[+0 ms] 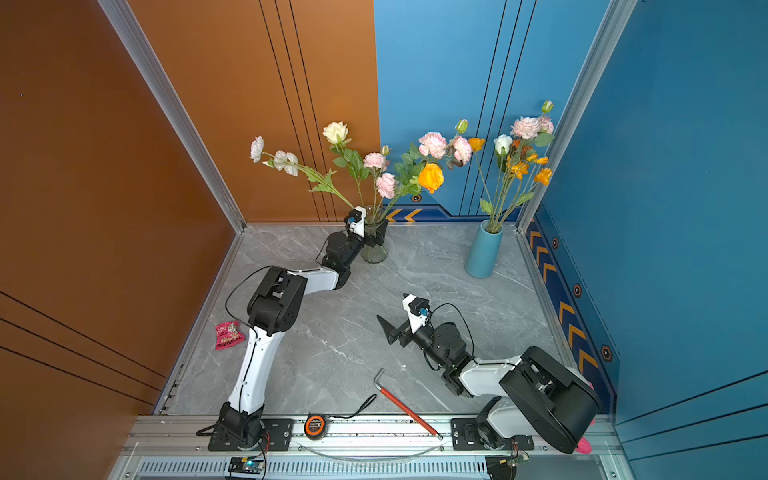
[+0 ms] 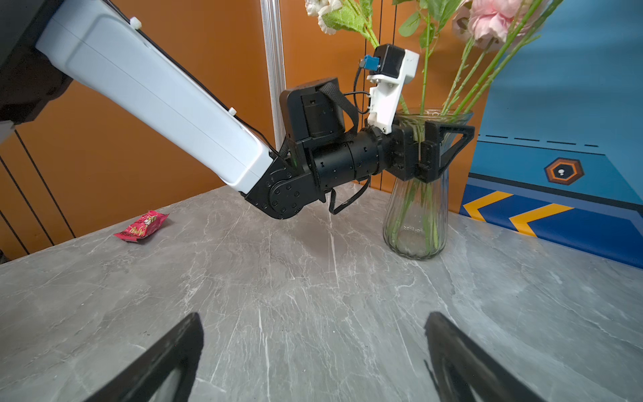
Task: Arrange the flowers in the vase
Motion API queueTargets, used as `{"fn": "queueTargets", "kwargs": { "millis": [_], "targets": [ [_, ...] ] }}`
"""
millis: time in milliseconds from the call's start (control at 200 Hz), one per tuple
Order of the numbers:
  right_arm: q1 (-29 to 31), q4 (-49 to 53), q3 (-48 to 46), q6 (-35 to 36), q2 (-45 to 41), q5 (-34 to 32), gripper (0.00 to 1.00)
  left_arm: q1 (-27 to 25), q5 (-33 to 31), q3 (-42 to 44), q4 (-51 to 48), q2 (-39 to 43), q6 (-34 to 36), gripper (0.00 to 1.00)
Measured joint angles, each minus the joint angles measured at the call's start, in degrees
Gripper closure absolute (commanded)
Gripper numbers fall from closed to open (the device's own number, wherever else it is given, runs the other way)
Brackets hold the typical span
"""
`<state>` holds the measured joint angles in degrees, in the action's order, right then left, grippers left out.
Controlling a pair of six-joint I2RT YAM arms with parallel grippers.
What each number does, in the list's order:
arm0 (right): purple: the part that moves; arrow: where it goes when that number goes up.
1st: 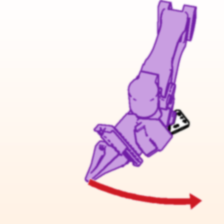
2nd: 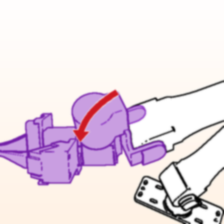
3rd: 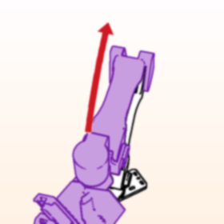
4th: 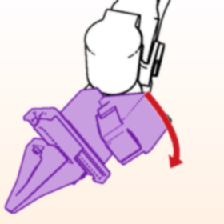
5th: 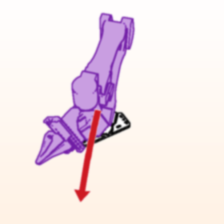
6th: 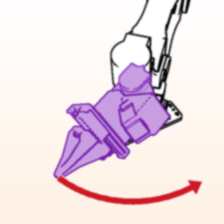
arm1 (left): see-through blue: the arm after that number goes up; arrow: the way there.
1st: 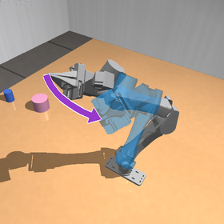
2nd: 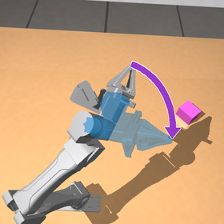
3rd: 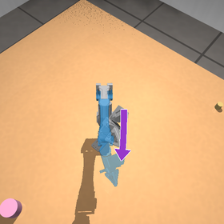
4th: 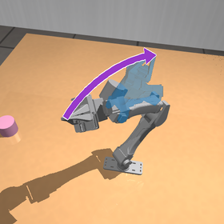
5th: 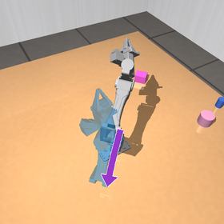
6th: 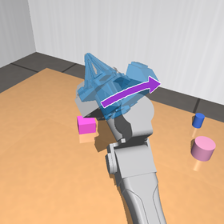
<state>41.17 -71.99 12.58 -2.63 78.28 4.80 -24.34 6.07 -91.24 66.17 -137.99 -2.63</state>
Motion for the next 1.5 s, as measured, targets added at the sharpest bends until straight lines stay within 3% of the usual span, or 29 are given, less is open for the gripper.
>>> {"fn": "queueTargets", "kwargs": {
  "millis": [335, 536, 731, 991, 1111, 1276, 1406, 1497],
  "targets": [
    [-0.07, -0.09, 0.0, -0.02, 1.6, 0.17, 0.0, 0.02, -0.5, 10.49, 8.46, 2.43, -3.26, 0.02],
    [-0.31, -0.09, 0.0, 0.0, 1.9, 0.15, 0.0, -0.09, 0.26, 19.47, 10.93, 8.24, -4.81, 0.02],
    [-0.31, -0.09, 0.0, 0.02, 1.88, 0.13, 0.0, -0.59, 0.42, 31.71, 12.24, 18.47, -5.38, 0.02],
    [-2.23, 0.13, -1.33, 1.18, -2.84, -3.08, 0.0, 0.81, -1.88, 58.27, 11.91, 41.07, -5.4, 0.02],
    [-3.32, 1.75, -1.75, 1.55, -7.15, -5.57, 0.0, 2.82, -6.56, 68.19, 4.37, 57.61, -4.26, 0.02],
    [-8.61, 7.08, -3.56, 0.76, -17.88, -7.02, 0.0, 3.76, -18.97, 69.48, -21.11, 82.88, -0.22, 0.02],
    [-16.44, 27.89, 0.87, -1.9, -34.8, -10.12, 0.0, 4.96, -30.01, 68.83, -38.21, 97.74, 2.23, 0.02],
    [-21.31, 43.19, 7.41, -3.89, -42.51, -15.3, 0.0, 5.22, -37.77, 69.94, -44.0, 103.84, 2.21, 0.02]
  ]
}}
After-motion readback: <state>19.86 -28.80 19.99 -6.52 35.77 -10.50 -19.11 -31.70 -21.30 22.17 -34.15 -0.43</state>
